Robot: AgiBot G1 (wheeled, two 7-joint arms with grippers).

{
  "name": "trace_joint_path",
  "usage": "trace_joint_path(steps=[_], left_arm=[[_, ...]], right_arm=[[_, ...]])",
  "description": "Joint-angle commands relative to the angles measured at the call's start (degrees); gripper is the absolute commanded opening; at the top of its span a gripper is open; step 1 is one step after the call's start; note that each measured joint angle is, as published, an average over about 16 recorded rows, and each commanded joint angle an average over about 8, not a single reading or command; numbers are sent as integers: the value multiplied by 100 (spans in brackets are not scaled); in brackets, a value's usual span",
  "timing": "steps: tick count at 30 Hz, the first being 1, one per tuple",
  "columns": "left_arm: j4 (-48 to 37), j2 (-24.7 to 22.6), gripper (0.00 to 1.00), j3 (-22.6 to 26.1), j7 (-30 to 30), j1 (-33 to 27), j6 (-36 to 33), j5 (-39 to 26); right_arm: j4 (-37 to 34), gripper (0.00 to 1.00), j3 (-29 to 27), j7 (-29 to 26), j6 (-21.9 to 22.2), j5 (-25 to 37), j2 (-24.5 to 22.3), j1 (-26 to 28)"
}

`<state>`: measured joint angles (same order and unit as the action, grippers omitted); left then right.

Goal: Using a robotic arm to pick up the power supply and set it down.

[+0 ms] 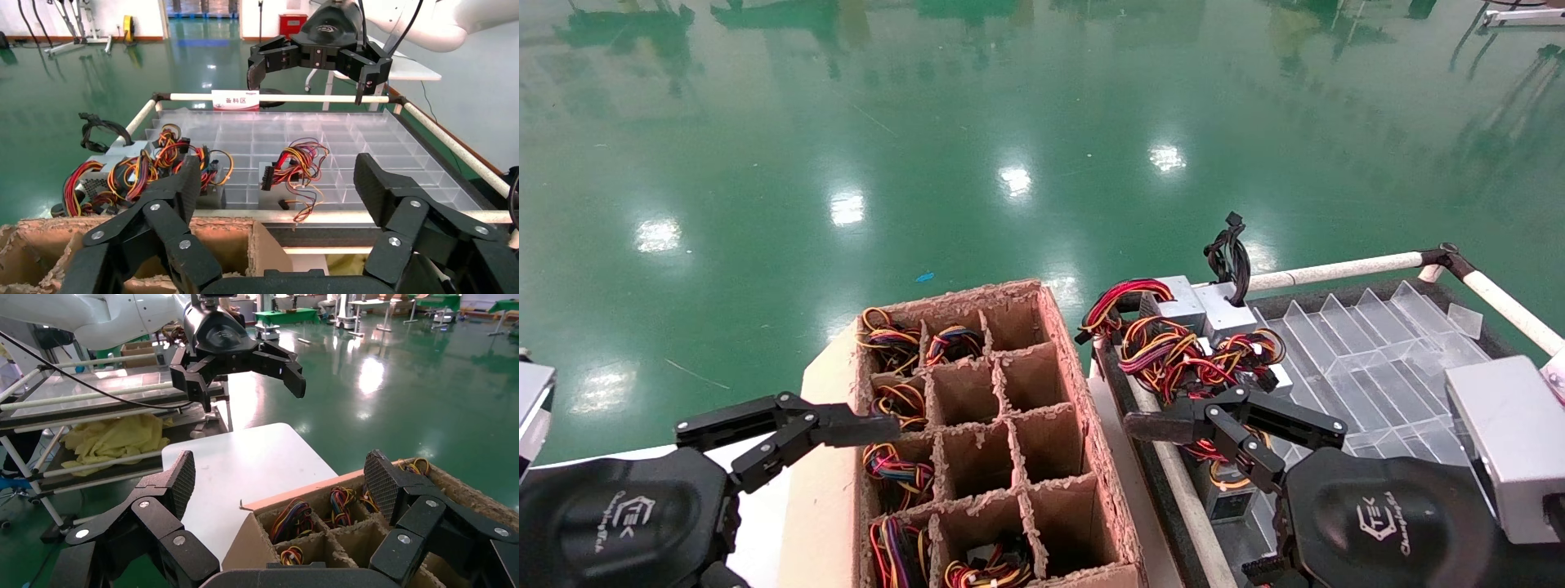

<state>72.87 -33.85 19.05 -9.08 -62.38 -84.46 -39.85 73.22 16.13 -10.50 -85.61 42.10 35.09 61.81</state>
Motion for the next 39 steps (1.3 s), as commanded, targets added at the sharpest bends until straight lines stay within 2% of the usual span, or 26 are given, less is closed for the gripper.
trace_joint_path(steps=[1, 7, 14, 21, 27, 39], left_arm=[[0, 0, 0, 0, 0, 0, 0, 0], [0, 0, 0, 0, 0, 0, 0, 0], [-2, 0, 0, 1, 1, -1, -1, 0], [-2, 0, 0, 2, 2, -2, -1, 1], [-3, 0, 0, 3, 2, -2, -1, 1], [-3, 1, 0, 4, 3, -2, 0, 2]], right_arm=[[3, 100, -1, -2, -2, -3, 0, -2], [-38, 100, 16, 31, 97, 144, -9, 39], [-308, 100, 310, 119, 628, 1119, 303, 574], [-992, 100, 900, 402, 894, 2368, 1083, 1473], [-1905, 100, 1364, 1034, 1068, 3258, 1926, 2163], [-3926, 100, 1859, 2622, 1533, 4133, 3403, 3092]])
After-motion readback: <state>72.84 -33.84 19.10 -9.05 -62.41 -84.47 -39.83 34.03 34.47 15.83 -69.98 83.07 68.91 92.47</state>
